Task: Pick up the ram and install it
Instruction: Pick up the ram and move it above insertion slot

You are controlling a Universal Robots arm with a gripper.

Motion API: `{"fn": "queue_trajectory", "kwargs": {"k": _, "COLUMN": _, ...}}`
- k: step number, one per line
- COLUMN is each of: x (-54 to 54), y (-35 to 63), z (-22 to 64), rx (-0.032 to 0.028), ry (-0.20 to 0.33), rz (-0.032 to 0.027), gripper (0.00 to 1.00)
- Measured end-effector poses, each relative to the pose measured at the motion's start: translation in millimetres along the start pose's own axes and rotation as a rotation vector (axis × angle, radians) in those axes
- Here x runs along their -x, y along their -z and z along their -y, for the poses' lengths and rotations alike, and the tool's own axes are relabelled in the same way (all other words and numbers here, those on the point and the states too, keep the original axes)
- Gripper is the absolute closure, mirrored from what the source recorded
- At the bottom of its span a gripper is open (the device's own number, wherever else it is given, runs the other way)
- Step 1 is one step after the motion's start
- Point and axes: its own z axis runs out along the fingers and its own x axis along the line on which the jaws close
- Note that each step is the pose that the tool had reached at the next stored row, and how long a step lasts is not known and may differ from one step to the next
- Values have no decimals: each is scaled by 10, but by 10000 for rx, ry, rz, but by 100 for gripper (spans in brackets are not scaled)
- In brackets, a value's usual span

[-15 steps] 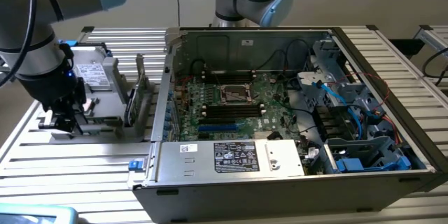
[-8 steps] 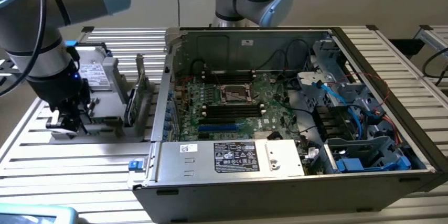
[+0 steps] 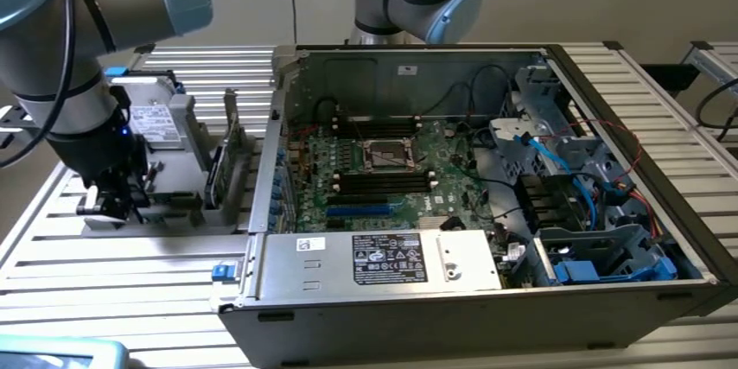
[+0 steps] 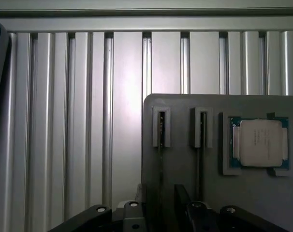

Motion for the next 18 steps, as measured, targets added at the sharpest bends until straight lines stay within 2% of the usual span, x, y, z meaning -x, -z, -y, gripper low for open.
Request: {"fn": "queue_trajectory", "kwargs": {"k": 18, "x": 7, "y": -59, "z": 2, "rx": 0, "ry": 28, "rz": -3, "gripper": 65}}
